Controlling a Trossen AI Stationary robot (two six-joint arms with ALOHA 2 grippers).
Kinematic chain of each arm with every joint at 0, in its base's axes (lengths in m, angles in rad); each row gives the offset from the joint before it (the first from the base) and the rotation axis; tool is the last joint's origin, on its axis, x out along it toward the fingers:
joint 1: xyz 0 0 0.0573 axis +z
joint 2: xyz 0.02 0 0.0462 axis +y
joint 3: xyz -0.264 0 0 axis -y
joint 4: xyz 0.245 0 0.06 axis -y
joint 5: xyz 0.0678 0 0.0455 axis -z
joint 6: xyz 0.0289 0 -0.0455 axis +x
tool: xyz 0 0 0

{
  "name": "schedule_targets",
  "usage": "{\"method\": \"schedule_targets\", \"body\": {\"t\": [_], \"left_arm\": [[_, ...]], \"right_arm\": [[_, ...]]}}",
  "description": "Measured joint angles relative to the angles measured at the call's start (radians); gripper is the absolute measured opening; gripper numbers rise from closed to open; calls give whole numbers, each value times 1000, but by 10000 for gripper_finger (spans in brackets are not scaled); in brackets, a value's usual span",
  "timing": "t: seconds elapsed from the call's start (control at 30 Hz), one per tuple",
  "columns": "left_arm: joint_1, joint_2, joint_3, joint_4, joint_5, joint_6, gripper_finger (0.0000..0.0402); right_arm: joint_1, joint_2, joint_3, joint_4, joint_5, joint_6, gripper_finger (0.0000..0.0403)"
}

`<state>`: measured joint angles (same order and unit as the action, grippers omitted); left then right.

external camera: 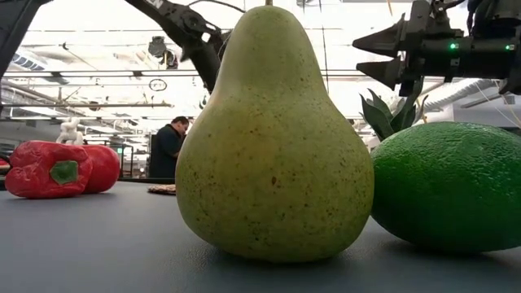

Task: Build produce basket
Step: Put the top left red apple into the gold wire basket

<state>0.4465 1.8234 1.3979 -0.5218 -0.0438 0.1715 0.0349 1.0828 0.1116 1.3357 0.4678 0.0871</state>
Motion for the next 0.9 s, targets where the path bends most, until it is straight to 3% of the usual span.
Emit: {"method": "schedule_targets", "body": {"t": [0.27,0.37,0.53,0.7,0.9], "left_arm": [[-29,-191,-39,-100,-25,-25,375],[-61,-272,-131,-109,-33,-93,353],[-131,-446,-343,-119,-156,-247,313],[-190,-631,-508,-181,-223,-387,283],[-181,-805,-618,-238,-327,-436,276]], "right_arm": [[0,0,2,-1,-15,-50,322],[-3,0,23,0,-110,-72,322],[-3,0,71,-33,-258,-76,322],[-2,0,133,-151,-289,-98,322],[-4,1,217,-308,-288,-141,322]]}}
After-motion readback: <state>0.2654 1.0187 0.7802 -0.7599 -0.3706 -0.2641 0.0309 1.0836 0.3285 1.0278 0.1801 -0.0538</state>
